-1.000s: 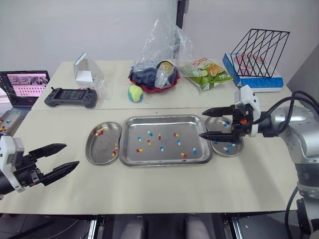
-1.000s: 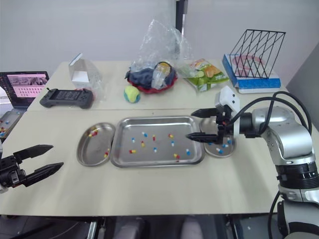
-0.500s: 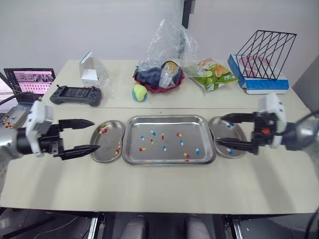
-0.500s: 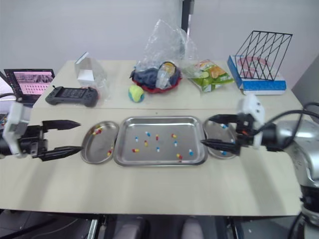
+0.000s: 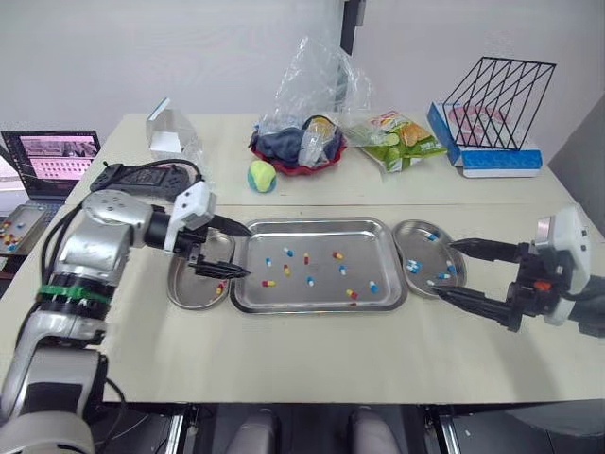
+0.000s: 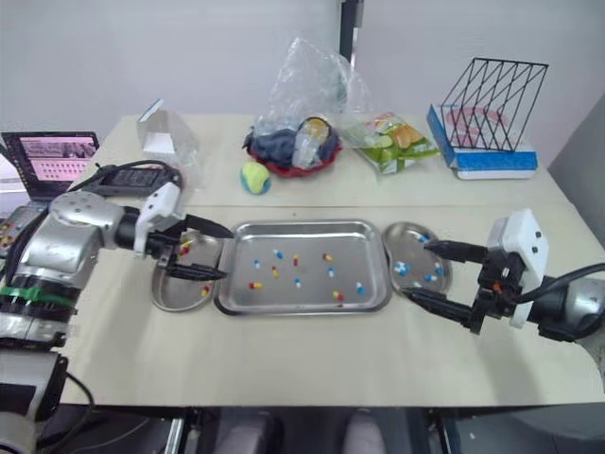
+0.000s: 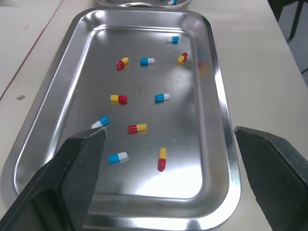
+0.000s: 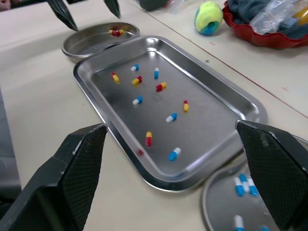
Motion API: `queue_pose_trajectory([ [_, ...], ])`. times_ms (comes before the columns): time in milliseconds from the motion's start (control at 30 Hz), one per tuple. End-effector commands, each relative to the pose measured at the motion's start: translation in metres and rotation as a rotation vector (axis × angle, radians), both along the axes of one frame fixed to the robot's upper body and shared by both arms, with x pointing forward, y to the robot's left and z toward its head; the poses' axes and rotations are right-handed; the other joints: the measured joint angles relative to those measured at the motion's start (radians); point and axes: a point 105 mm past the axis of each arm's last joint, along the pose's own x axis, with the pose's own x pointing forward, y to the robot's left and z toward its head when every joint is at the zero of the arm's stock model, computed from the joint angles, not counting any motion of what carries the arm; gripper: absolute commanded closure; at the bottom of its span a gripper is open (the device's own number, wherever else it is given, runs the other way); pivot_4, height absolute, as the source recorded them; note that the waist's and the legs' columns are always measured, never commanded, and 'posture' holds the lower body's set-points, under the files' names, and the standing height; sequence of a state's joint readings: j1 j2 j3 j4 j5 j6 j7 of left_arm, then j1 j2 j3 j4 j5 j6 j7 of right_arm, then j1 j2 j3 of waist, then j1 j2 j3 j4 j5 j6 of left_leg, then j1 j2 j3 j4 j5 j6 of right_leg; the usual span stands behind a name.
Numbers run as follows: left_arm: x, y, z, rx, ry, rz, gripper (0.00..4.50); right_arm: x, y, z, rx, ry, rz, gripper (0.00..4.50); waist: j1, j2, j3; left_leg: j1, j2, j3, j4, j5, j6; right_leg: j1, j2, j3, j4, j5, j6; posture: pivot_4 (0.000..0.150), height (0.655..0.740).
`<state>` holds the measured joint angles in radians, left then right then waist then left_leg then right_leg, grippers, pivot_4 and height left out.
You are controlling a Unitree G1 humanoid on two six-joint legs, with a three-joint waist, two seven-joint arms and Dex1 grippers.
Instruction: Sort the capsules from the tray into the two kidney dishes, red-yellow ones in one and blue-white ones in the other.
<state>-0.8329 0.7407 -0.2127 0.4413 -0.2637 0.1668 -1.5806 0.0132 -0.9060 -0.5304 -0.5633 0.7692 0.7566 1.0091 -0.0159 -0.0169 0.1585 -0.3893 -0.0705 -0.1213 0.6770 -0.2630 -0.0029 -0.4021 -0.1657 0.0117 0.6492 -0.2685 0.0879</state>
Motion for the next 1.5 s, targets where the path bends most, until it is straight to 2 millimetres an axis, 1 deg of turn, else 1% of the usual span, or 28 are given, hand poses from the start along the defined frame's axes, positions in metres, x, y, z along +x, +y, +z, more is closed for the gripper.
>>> queue_pose_trajectory([
  [33, 0.012, -0.009, -0.018, 0.073, -0.033, -0.019, 0.0, -0.003, 0.003, 0.01, -0.005, -0.058, -0.019, 0.02, 0.002, 0.0, 0.0, 0.0, 0.0, 0.0, 0.001, 0.0, 0.0, 0.0, 0.0, 0.0, 0.0, 0.001, 0.001, 0.15, 0.74],
  [100, 0.017, -0.013, -0.031, 0.096, -0.034, -0.016, 0.0, -0.002, 0.003, 0.011, -0.005, -0.06, -0.031, 0.02, 0.003, -0.002, 0.001, 0.0, -0.001, 0.0, 0.002, 0.0, 0.001, 0.003, -0.001, 0.0, -0.001, 0.001, 0.002, 0.15, 0.74],
  [167, 0.019, -0.013, -0.039, 0.118, -0.033, -0.022, 0.0, -0.002, 0.003, 0.011, -0.005, -0.061, -0.038, 0.02, 0.003, -0.004, 0.002, 0.0, -0.001, 0.0, 0.002, -0.001, 0.001, 0.003, -0.001, 0.0, -0.001, 0.002, 0.003, 0.15, 0.74],
  [267, 0.017, -0.013, -0.049, 0.138, -0.015, -0.045, 0.77, -0.002, 0.003, 0.011, -0.006, -0.062, -0.047, 0.0, -0.001, -0.005, 0.003, 0.0, -0.001, -0.001, 0.002, -0.001, 0.001, 0.001, 0.0, 0.0, 0.0, 0.002, 0.002, 0.15, 0.74],
  [333, 0.018, -0.014, -0.052, 0.138, -0.017, -0.048, 1.39, -0.002, 0.003, 0.011, -0.005, -0.06, -0.051, 0.0, -0.001, -0.005, 0.003, 0.0, -0.001, -0.001, 0.002, 0.0, 0.001, 0.001, 0.0, 0.0, 0.0, 0.002, 0.002, 0.15, 0.74],
  [700, 0.02, -0.018, -0.06, 0.14, 0.001, -0.021, 1.39, 0.005, 0.003, 0.01, -0.007, -0.055, -0.07, 0.0, 0.001, -0.006, 0.003, 0.0, -0.001, -0.001, 0.003, -0.001, 0.001, 0.001, 0.0, 0.0, 0.0, 0.002, 0.003, 0.15, 0.74],
  [967, 0.019, -0.021, -0.067, 0.154, 0.03, -0.015, 1.39, 0.007, 0.001, 0.01, -0.011, -0.054, -0.076, 0.0, 0.001, -0.006, 0.003, 0.0, -0.001, -0.001, 0.003, -0.001, 0.001, 0.002, -0.001, 0.0, 0.0, 0.002, 0.003, 0.15, 0.74],
  [1067, 0.02, -0.02, -0.07, 0.17, 0.024, -0.005, 2.18, 0.009, 0.001, 0.01, -0.012, -0.057, -0.076, 0.0, 0.001, -0.006, 0.003, 0.0, -0.001, -0.001, 0.003, -0.001, 0.001, 0.002, 0.0, 0.0, 0.0, 0.002, 0.003, 0.15, 0.74],
  [1133, 0.02, -0.02, -0.07, 0.175, 0.015, -0.005, 2.95, 0.009, 0.001, 0.01, -0.013, -0.054, -0.078, 0.0, 0.001, -0.006, 0.003, 0.001, -0.001, -0.001, 0.003, -0.001, 0.001, 0.003, 0.0, 0.0, 0.0, 0.002, 0.003, 0.15, 0.74],
  [1167, 0.02, -0.02, -0.07, 0.174, 0.014, -0.005, 3.22, 0.01, 0.001, 0.009, -0.014, -0.052, -0.077, 0.0, 0.001, -0.006, 0.003, 0.001, -0.001, -0.001, 0.003, -0.001, 0.001, 0.003, 0.0, 0.0, 0.0, 0.002, 0.003, 0.15, 0.74],
  [1267, 0.019, -0.02, -0.069, 0.176, 0.006, -0.015, 4.23, 0.01, 0.002, 0.008, -0.014, -0.05, -0.075, 0.0, 0.0, -0.006, 0.003, 0.001, -0.001, -0.001, 0.003, -0.001, 0.001, 0.003, 0.0, 0.0, 0.0, 0.002, 0.003, 0.15, 0.74],
  [1300, 0.019, -0.02, -0.068, 0.171, 0.006, -0.018, 4.48, 0.01, 0.002, 0.008, -0.013, -0.05, -0.075, 0.0, 0.001, -0.006, 0.003, 0.001, -0.001, -0.001, 0.003, -0.001, 0.001, 0.003, 0.0, 0.0, 0.0, 0.002, 0.003, 0.15, 0.74],
  [1500, 0.02, -0.023, -0.043, 0.066, -0.035, -0.01, 4.48, 0.014, 0.004, 0.006, -0.003, -0.054, -0.07, 0.0, -0.001, -0.006, 0.003, 0.0, -0.001, -0.001, 0.003, -0.001, 0.001, 0.002, 0.0, 0.0, 0.0, 0.002, 0.003, 0.15, 0.74],
])
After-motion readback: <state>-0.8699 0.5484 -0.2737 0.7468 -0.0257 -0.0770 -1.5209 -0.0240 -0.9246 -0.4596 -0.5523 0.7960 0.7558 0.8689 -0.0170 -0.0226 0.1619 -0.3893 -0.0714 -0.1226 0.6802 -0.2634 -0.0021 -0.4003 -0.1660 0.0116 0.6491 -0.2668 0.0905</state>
